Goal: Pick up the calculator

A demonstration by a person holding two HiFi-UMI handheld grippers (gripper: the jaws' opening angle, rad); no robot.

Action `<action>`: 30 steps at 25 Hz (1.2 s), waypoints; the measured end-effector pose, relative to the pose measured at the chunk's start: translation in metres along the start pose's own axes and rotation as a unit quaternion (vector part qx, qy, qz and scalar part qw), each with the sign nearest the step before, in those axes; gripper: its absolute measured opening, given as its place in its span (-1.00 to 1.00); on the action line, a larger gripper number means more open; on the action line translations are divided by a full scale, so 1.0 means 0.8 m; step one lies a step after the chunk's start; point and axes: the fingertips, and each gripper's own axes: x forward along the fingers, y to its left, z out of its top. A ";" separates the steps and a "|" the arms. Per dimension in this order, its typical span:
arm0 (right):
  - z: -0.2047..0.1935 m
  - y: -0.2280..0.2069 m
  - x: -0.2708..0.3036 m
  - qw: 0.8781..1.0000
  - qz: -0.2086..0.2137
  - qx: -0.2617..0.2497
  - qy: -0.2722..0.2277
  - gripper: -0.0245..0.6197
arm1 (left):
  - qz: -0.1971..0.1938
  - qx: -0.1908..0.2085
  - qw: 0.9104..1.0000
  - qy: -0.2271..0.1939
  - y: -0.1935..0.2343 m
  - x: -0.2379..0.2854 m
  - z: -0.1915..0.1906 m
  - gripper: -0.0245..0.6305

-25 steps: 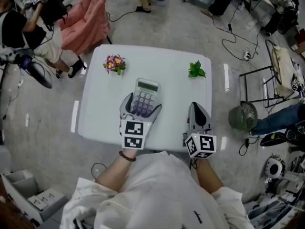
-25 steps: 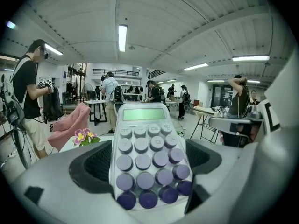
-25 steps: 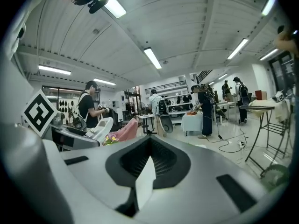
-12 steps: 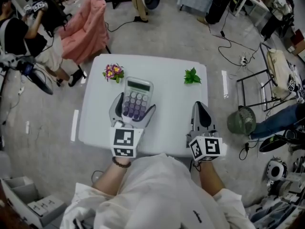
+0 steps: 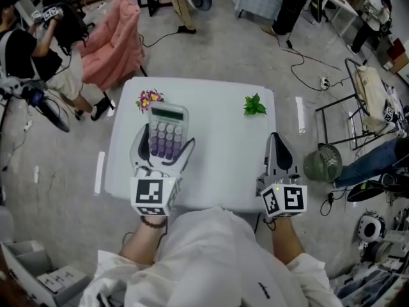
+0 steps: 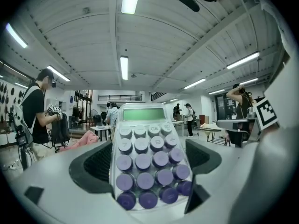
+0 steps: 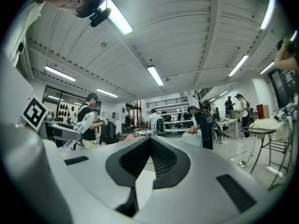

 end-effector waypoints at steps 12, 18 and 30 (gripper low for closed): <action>0.003 -0.007 -0.011 1.000 -0.004 -0.001 0.001 -0.87 | 0.016 0.001 1.000 -0.008 0.003 -0.005 -0.002 0.61; -0.005 -0.006 -0.011 1.000 -0.007 0.000 0.008 -0.87 | 0.011 -0.002 1.000 -0.004 -0.002 0.000 -0.008 0.61; -0.011 0.001 -0.004 1.000 -0.001 -0.001 0.013 -0.87 | 0.014 -0.002 1.000 0.002 -0.001 0.003 -0.013 0.61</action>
